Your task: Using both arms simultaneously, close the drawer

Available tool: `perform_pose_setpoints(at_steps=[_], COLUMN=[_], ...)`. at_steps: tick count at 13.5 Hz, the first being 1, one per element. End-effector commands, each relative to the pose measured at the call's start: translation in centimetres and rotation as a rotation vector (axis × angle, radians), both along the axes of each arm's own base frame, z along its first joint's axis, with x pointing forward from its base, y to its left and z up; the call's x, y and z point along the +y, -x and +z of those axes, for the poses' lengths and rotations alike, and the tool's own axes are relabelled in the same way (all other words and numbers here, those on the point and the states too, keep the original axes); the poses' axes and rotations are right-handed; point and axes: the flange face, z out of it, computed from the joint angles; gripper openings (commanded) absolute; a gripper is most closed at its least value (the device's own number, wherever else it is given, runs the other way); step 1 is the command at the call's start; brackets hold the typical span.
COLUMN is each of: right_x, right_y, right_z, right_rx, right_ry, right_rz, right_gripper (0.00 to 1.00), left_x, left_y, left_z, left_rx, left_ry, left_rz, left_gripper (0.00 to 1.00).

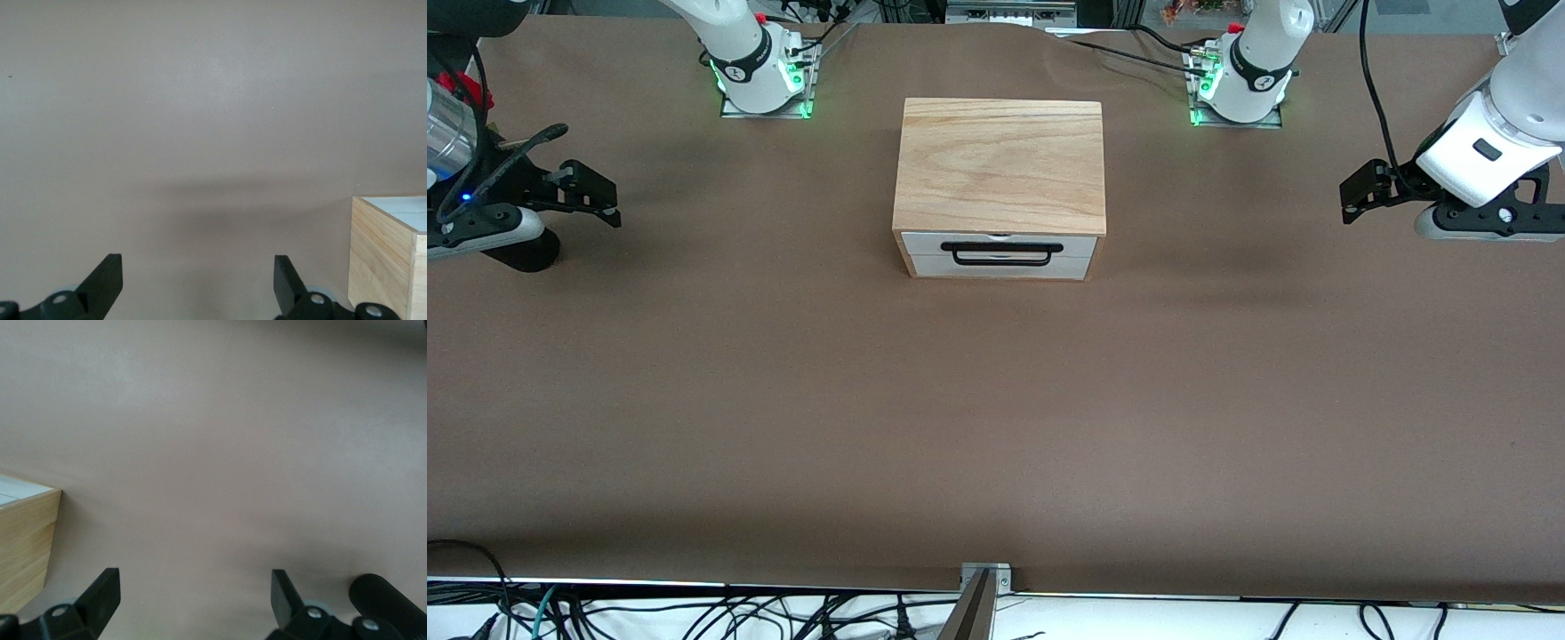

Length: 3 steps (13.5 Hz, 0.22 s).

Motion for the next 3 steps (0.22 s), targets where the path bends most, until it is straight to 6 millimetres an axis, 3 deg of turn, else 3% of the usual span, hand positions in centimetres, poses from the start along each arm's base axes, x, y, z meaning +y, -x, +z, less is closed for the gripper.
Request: perform_pose_setpoints(at_steps=[1, 3], right_x=[0.00, -0.19], right_y=[-0.24, -0.24], right_z=[0.65, 0.64], right_rx=[0.003, 0.004], right_ry=[0.019, 0.020], right_rz=[-0.015, -0.018], right_gripper=[1.00, 1.00], left_x=[-0.12, -0.21], left_y=[0.32, 0.28], left_z=[0.33, 0.32], left_rx=[0.007, 0.007], left_ry=[0.013, 0.013], left_rz=[0.001, 0.001], left_gripper=[1.00, 1.00])
